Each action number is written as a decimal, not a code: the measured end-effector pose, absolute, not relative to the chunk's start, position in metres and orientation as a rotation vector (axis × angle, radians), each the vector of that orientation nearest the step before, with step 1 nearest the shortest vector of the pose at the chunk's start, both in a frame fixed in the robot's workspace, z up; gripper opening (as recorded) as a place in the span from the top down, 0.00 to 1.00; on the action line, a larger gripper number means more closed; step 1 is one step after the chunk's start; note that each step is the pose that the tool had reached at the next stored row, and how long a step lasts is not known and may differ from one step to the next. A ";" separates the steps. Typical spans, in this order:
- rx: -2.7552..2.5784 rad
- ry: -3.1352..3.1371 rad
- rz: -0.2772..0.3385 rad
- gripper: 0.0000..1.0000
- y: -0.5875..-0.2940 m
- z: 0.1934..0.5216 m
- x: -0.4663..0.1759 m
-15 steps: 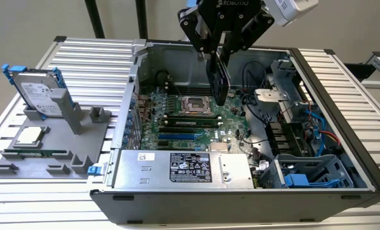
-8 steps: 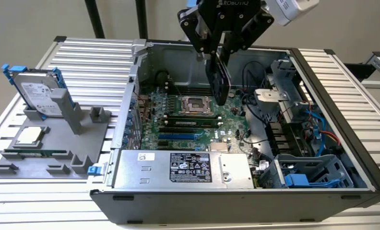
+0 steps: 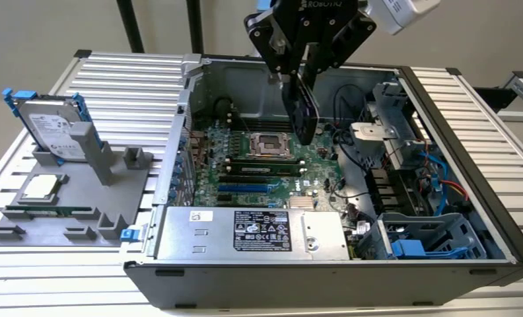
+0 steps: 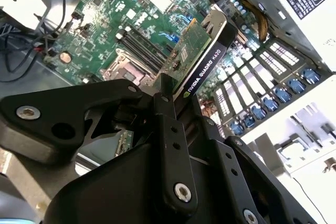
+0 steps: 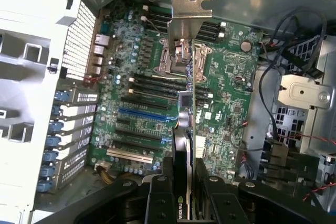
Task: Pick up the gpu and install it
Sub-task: 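Insert the gpu into the slot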
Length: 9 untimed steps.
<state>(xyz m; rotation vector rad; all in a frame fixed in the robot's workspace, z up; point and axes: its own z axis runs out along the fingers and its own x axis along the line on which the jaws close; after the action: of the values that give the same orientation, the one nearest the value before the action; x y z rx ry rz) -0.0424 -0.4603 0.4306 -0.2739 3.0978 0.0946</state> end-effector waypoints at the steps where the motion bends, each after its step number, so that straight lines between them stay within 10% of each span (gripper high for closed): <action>1: -0.281 3.097 0.095 1.00 -0.460 0.431 -0.042; 9: -0.341 3.093 0.095 1.00 -0.460 0.431 -0.042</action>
<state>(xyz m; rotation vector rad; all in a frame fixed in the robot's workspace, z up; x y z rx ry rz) -0.0424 -0.4603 0.4306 -0.3407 3.0925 0.0955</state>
